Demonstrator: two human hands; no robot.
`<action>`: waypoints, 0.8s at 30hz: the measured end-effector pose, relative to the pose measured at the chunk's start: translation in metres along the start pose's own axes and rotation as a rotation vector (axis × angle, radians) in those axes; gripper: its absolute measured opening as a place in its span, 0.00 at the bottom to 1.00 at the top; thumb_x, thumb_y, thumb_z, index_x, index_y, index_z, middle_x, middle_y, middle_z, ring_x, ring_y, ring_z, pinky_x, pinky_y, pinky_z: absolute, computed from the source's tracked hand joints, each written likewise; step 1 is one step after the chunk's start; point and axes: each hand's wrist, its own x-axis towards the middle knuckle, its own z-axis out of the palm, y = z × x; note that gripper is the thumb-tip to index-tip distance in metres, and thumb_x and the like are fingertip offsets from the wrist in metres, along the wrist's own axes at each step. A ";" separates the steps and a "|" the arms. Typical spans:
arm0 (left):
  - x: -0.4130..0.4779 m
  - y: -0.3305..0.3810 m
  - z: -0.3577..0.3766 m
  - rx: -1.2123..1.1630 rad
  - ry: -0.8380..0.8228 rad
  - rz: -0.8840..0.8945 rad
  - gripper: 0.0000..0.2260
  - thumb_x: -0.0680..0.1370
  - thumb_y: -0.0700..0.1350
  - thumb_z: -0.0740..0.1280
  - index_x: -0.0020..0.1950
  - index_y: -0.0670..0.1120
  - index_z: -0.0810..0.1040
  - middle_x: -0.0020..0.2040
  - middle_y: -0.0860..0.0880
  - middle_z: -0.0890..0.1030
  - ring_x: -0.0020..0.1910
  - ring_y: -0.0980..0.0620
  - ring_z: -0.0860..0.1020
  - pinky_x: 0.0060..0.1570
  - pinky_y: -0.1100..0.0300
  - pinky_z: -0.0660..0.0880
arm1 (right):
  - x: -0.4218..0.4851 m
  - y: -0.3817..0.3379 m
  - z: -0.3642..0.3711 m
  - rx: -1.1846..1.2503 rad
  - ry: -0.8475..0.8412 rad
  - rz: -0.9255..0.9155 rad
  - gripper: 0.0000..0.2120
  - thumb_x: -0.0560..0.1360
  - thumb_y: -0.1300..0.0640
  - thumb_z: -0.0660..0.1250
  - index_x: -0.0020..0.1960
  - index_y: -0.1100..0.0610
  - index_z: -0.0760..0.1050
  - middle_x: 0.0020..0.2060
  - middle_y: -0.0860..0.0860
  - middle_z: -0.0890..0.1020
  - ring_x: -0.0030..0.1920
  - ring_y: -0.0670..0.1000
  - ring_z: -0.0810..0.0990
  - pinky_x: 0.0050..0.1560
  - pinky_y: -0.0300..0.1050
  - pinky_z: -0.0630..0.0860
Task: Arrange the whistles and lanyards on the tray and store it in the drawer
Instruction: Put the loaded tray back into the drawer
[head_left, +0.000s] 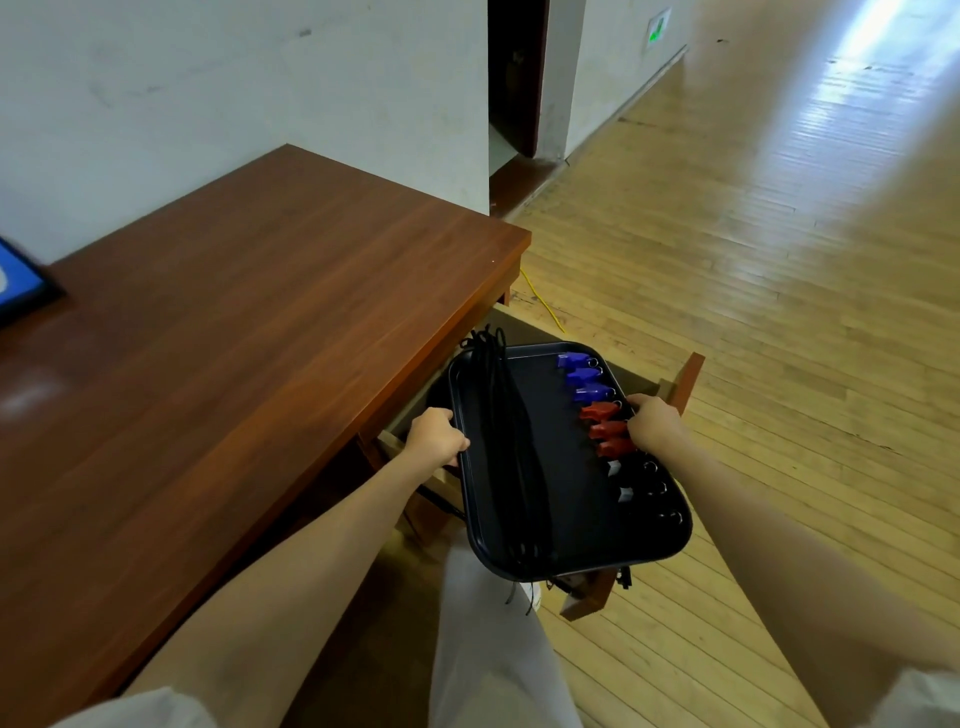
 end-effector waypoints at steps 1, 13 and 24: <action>0.003 0.000 0.000 0.001 0.001 -0.004 0.30 0.76 0.32 0.65 0.75 0.39 0.57 0.61 0.38 0.77 0.38 0.51 0.78 0.52 0.52 0.79 | 0.004 -0.001 0.001 0.002 0.000 0.001 0.19 0.80 0.67 0.53 0.69 0.58 0.67 0.34 0.50 0.75 0.33 0.49 0.79 0.27 0.40 0.76; 0.028 0.001 -0.003 -0.084 0.036 -0.018 0.30 0.75 0.33 0.66 0.75 0.38 0.57 0.56 0.39 0.79 0.45 0.49 0.78 0.51 0.51 0.80 | 0.050 -0.020 0.006 0.048 -0.035 -0.048 0.20 0.79 0.69 0.52 0.68 0.58 0.68 0.37 0.53 0.82 0.42 0.56 0.85 0.44 0.51 0.83; 0.049 -0.010 0.004 -0.181 0.114 -0.090 0.30 0.75 0.34 0.68 0.74 0.39 0.59 0.65 0.39 0.72 0.50 0.48 0.76 0.53 0.49 0.79 | 0.101 -0.050 0.027 0.016 -0.108 -0.115 0.23 0.75 0.72 0.48 0.68 0.61 0.65 0.37 0.59 0.84 0.38 0.62 0.83 0.47 0.64 0.80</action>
